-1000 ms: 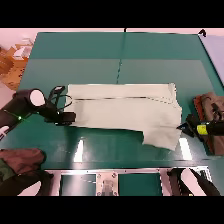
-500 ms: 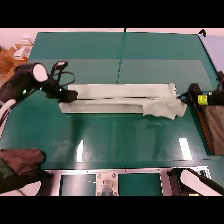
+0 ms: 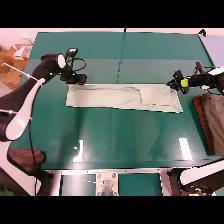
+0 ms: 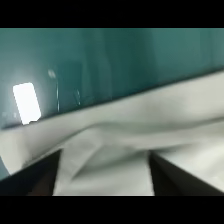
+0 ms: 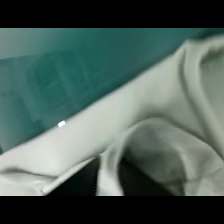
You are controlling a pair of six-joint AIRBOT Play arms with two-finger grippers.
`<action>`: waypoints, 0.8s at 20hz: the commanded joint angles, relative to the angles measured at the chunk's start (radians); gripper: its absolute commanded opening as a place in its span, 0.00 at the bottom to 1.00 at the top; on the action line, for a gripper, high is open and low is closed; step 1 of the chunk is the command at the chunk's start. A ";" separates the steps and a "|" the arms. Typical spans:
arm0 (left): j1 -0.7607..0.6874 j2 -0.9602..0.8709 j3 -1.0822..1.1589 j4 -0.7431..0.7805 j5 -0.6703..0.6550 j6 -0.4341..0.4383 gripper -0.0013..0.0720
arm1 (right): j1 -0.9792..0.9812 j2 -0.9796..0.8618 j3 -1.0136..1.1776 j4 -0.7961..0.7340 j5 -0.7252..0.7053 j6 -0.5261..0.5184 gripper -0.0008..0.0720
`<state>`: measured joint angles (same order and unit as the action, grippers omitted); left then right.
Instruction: Fold the shirts.
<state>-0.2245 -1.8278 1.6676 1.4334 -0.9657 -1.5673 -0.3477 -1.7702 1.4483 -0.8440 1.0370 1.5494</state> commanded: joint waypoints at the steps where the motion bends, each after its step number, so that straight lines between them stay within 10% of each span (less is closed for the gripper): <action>1: 0.008 -0.047 0.068 0.032 0.084 -0.012 0.90 | -0.008 -0.112 0.137 0.011 -0.021 -0.090 0.50; 3: 0.043 -0.047 0.164 0.116 -0.047 -0.013 0.90 | -0.061 -0.112 0.219 0.003 0.092 -0.172 0.54; 5: 0.089 -0.047 0.254 0.157 -0.185 -0.015 0.90 | -0.127 -0.112 0.257 -0.034 0.204 -0.215 0.82; 16: 0.159 -0.048 0.307 -0.086 -0.393 -0.055 0.90 | -0.224 -0.343 0.254 0.056 0.491 -0.442 0.84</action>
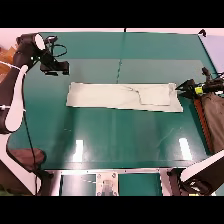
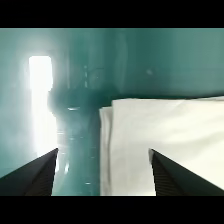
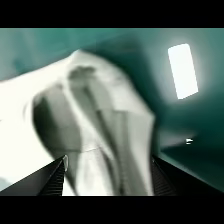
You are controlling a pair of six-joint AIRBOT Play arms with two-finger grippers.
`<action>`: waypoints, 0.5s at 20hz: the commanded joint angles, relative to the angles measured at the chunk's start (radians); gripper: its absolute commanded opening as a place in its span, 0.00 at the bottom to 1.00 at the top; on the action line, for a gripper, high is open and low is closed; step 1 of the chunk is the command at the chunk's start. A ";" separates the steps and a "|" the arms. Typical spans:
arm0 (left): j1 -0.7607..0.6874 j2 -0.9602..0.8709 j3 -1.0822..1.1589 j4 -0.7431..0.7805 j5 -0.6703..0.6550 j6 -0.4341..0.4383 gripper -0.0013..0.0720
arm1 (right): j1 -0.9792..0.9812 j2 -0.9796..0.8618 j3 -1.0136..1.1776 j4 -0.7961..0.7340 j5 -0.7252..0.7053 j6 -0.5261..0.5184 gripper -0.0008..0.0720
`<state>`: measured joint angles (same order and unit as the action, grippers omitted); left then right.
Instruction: Fold the shirts.
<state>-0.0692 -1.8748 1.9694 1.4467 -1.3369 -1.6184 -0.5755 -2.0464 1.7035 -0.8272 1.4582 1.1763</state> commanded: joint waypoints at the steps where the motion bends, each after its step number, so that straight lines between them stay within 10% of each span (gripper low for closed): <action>1: 0.004 -0.001 0.005 -0.122 -0.021 -0.004 0.90 | 0.012 -0.086 -0.001 0.068 0.085 -0.087 0.84; 8: 0.001 -0.002 0.005 -0.235 0.007 -0.004 0.90 | 0.074 -0.095 0.006 0.119 0.086 -0.105 0.82; 9: -0.005 -0.003 0.005 -0.251 0.018 -0.003 0.80 | 0.082 -0.095 0.010 0.120 0.083 -0.095 0.54; 10: -0.015 -0.003 0.005 -0.254 0.024 0.010 0.40 | 0.087 -0.095 0.018 0.121 0.080 -0.095 0.27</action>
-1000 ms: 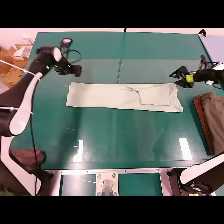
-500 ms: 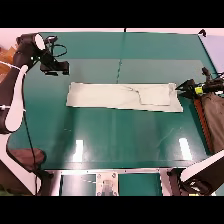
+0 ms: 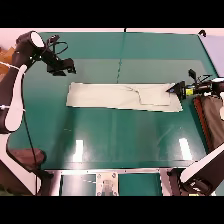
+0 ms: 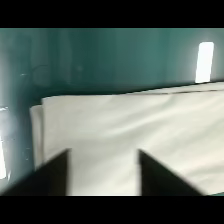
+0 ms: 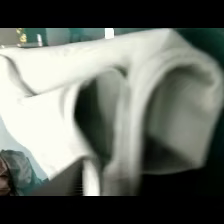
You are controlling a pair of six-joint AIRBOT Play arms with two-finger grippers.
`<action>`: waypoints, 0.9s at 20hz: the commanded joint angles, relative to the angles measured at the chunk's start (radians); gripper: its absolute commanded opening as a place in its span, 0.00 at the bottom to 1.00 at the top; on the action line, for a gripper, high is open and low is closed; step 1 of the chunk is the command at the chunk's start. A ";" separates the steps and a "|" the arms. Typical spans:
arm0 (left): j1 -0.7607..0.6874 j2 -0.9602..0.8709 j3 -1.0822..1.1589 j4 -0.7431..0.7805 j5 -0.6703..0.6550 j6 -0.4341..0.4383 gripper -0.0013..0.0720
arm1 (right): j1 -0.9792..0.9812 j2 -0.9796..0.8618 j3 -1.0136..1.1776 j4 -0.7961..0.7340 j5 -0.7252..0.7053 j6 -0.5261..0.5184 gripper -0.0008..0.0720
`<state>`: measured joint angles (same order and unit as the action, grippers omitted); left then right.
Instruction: Fold the shirts.
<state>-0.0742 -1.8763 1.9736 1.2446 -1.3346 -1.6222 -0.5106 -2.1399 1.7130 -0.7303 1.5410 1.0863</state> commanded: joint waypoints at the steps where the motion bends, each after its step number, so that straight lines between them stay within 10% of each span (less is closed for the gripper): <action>1: -0.023 -0.002 0.000 -0.054 0.026 0.039 0.04 | 0.024 0.000 0.020 0.024 -0.002 0.011 0.07; 18: -0.569 -0.311 -0.080 -0.518 0.600 0.214 0.04 | 0.267 0.481 0.225 0.016 0.181 0.224 0.04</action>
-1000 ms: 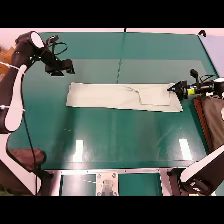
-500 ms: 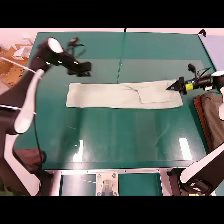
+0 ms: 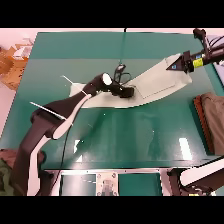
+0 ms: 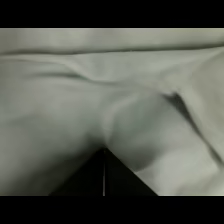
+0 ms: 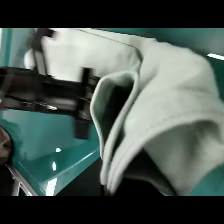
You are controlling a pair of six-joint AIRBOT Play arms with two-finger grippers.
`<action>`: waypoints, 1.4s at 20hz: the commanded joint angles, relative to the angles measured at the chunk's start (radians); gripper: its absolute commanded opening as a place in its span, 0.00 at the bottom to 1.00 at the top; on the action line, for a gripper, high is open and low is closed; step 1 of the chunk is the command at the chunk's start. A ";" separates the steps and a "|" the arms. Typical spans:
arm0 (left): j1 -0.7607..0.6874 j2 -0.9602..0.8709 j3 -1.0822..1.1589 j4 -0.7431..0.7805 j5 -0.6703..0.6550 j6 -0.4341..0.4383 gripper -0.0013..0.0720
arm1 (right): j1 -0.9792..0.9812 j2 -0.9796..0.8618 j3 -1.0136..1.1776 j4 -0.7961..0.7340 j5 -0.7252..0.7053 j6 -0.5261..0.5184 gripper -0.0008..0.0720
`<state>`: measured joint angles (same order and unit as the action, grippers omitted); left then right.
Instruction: Fold the shirts.
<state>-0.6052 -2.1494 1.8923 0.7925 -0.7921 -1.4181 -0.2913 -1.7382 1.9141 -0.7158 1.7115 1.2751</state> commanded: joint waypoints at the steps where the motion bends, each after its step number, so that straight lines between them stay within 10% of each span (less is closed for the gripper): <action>1: -0.038 -0.038 0.003 -0.069 0.058 0.009 0.04 | 0.054 0.093 0.029 0.002 0.011 0.035 0.04; 5: -0.017 -0.037 0.035 -0.097 -0.005 0.014 0.04 | 0.060 0.100 0.026 -0.001 0.011 0.035 0.04; 8: 0.076 -0.024 0.175 -0.025 -0.301 0.031 0.04 | 0.072 0.100 0.026 0.002 0.010 0.047 0.04; 12: 0.261 0.129 0.199 0.387 -0.692 -0.045 0.04 | 0.168 0.100 0.026 0.002 -0.035 0.117 0.04; 15: 0.396 0.220 0.199 0.665 -0.919 -0.078 0.04 | 0.320 0.096 0.019 -0.001 -0.172 0.177 0.04; 21: 0.580 0.253 0.196 0.665 -1.000 -0.076 0.04 | 0.719 -0.103 0.011 -0.013 -0.603 0.224 0.05; 23: 0.603 0.253 0.196 0.636 -0.969 -0.073 0.04 | 0.837 -0.229 0.012 -0.008 -0.824 0.229 0.60; 24: 0.605 0.253 0.196 0.636 -0.970 -0.072 0.04 | 0.881 -0.280 0.012 0.003 -0.923 0.230 0.70; 28: 0.605 0.253 0.196 0.636 -0.970 -0.045 0.04 | 0.853 -0.303 0.014 0.018 -0.889 0.229 0.70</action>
<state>-0.0132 -1.8988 2.0876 1.4277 -1.7580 -1.4818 0.5510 -2.0056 1.9263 -0.6956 0.8745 1.4998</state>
